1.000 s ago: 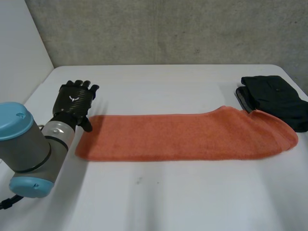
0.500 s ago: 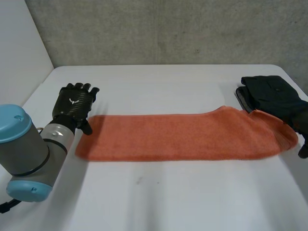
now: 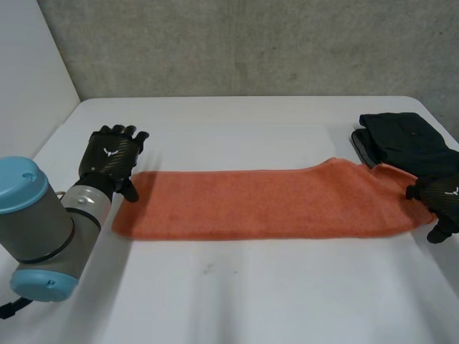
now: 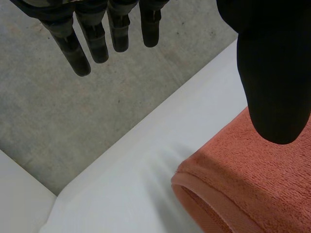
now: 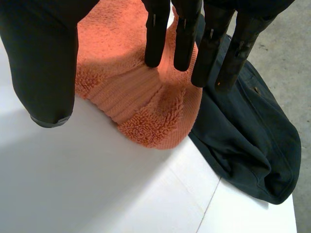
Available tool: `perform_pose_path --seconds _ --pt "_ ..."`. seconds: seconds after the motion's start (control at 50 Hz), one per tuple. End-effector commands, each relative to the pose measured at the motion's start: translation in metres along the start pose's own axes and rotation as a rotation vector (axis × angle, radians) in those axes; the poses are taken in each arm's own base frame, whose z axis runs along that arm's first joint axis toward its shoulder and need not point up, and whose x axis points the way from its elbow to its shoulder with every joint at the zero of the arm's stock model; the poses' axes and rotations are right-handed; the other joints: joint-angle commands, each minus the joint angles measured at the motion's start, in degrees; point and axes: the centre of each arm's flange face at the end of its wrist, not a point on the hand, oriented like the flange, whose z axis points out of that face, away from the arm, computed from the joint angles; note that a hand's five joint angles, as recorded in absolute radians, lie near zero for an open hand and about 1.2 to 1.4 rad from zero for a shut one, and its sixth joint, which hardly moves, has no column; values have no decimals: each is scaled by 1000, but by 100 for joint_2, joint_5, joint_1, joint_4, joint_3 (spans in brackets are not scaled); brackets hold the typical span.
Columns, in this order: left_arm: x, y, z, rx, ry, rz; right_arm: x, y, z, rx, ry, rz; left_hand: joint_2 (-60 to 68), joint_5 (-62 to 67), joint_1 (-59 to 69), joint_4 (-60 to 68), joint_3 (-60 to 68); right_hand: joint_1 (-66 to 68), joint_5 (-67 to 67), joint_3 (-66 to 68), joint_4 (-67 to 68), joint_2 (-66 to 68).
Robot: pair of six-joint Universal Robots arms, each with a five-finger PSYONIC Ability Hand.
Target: Fold the laundry.
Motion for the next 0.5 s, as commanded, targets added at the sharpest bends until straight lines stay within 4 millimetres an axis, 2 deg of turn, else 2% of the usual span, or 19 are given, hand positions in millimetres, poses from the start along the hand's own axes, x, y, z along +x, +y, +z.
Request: perform_pose_path --seconds 0.02,0.12,0.18,0.26,0.5 --pt "1 1 1 -1 1 -7 4 8 9 -3 5 -5 -168 -300 -132 -165 -203 1354 1021 945 929 952" --pt "1 3 1 -5 1 -7 8 12 16 -6 11 -7 -168 -300 -132 -165 -203 1841 1508 1433 1417 1439" --pt "1 3 1 -5 1 -7 12 14 20 -5 18 -12 -168 -300 -132 -165 -203 3902 3569 3494 3478 3501" --pt "1 3 1 -6 3 -7 13 16 23 -8 19 -11 -168 -300 -132 -165 -203 5636 5303 5227 5211 5234" --pt "0 1 1 -2 -1 -9 18 16 19 -30 43 -1 -168 -300 -132 -165 -203 5638 5305 5230 5214 5236"
